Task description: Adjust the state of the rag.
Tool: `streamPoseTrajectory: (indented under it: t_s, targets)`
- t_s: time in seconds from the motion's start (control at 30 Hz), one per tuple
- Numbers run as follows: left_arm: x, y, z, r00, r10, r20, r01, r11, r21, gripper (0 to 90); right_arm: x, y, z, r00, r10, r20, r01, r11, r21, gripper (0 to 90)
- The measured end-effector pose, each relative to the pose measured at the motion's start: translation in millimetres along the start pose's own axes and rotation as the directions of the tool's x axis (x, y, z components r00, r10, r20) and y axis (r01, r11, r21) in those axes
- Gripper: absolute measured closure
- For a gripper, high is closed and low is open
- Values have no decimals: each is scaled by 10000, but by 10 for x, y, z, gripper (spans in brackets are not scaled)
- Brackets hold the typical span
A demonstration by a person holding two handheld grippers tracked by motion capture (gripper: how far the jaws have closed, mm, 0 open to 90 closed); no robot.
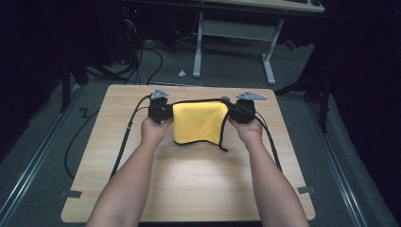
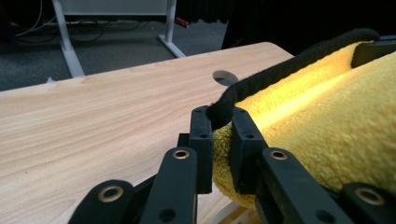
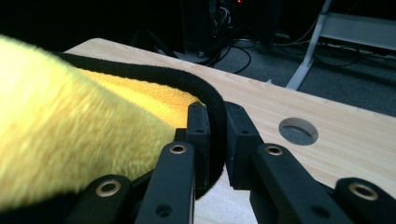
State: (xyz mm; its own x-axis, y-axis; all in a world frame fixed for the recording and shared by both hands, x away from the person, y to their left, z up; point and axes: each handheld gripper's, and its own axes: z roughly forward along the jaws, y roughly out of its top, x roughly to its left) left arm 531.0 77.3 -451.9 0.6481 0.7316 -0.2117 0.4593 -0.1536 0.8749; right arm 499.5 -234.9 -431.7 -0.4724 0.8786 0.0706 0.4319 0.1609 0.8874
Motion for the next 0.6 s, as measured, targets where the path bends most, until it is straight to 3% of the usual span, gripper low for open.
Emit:
streamPoseTrajectory:
  t_s: [0.27,0.43,0.6]
  targets:
    - [-11,-80,36,10000,46,-9,-45,9995,326,814,-26,-156,58,9997,234,-62,-233,9995,226,821]
    - [-4,-67,18,10000,-51,-5,51,9995,304,805,-16,-153,63,9996,278,-3,-278,9994,183,801]
    - [13,-54,2,9996,-259,105,255,9991,338,764,-40,-126,42,9988,473,95,-474,9988,147,700]
